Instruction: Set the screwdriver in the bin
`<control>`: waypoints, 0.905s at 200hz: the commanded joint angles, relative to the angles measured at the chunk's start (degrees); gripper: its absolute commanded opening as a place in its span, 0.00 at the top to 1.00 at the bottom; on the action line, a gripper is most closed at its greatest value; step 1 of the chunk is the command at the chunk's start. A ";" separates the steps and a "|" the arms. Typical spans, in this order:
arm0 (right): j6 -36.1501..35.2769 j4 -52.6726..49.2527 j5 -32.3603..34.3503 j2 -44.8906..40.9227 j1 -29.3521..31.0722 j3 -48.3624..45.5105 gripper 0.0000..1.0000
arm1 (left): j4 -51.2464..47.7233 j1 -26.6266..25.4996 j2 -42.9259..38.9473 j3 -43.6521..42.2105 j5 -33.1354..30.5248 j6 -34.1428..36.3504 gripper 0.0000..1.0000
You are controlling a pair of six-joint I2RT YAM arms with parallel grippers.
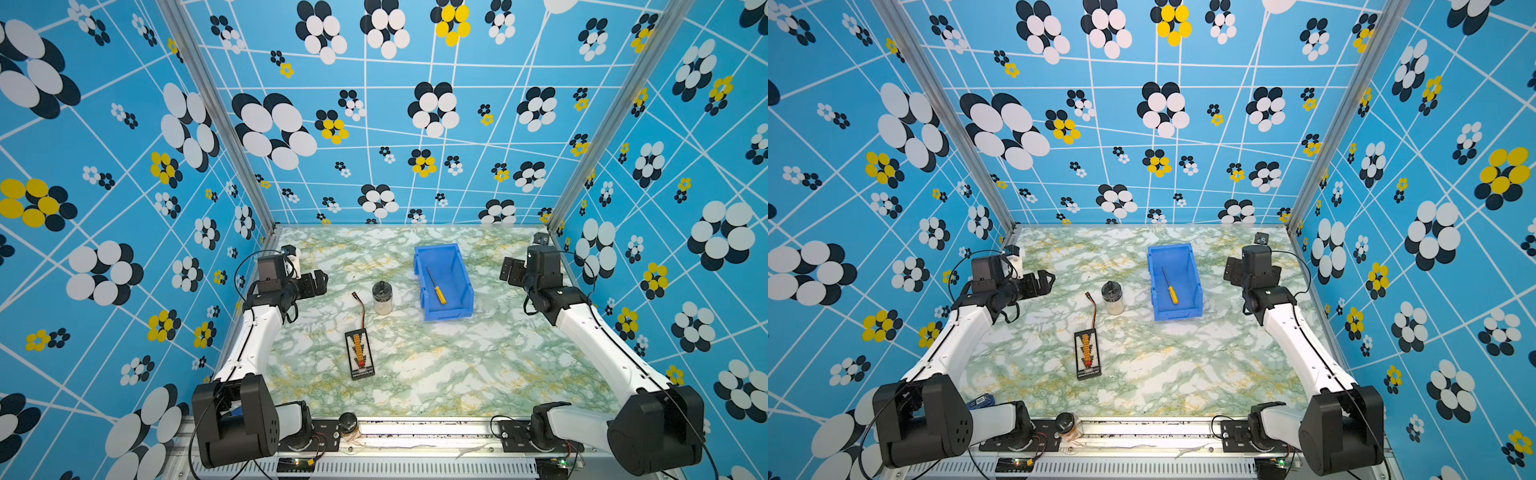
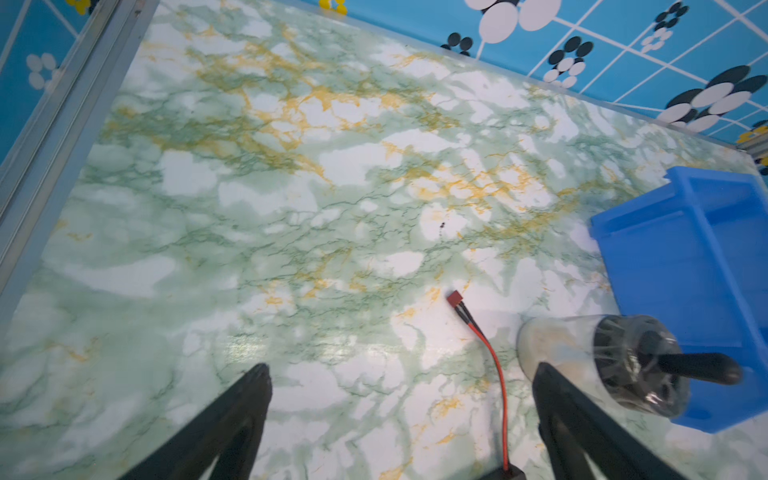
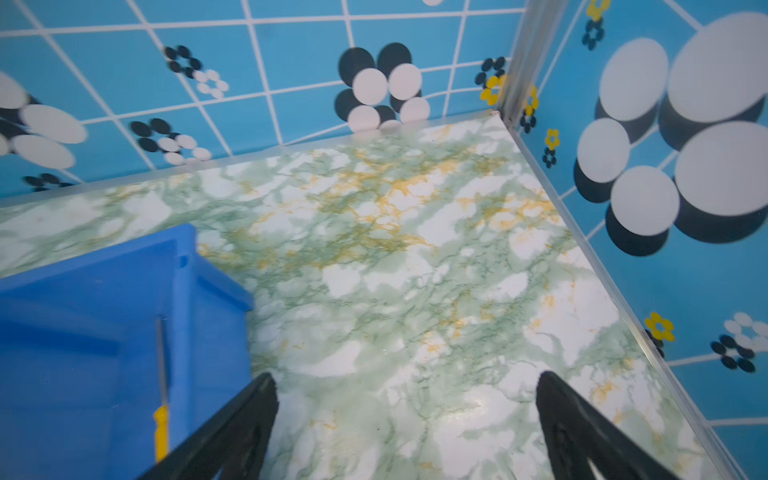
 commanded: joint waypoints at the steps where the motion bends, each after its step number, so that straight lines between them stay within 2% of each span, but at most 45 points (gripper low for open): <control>1: 1.12 10.63 6.33 -0.75 -3.80 -5.13 0.01 | 16.29 1.09 0.06 -7.51 -3.35 -1.61 0.01; 29: -2.72 24.17 11.96 -1.58 -6.01 -15.38 0.01 | 37.95 0.94 0.72 -20.36 -3.30 -3.20 0.01; 47: -4.08 32.17 11.99 -1.64 -7.71 -21.16 0.01 | 46.97 0.19 3.46 -23.33 -3.52 -2.11 0.01; 75: -4.05 39.64 9.98 -0.93 -9.09 -26.74 0.01 | 53.55 -0.07 6.95 -24.37 -4.71 -1.54 0.01; 120: -4.77 43.24 2.34 1.47 -9.27 -28.87 0.01 | 56.81 -0.96 9.95 -24.41 -4.96 -1.92 0.01; 136: -3.85 49.52 -0.86 2.55 -9.31 -31.60 0.01 | 58.12 -1.41 10.53 -24.73 -5.02 -1.47 0.01; 148: -2.89 54.38 -2.74 4.31 -9.27 -33.03 0.01 | 58.01 -1.93 10.39 -24.84 -5.43 -0.98 0.01; 181: -4.32 59.07 -6.94 10.72 -9.28 -31.76 0.01 | 60.59 -3.31 10.50 -26.07 -5.29 0.90 0.01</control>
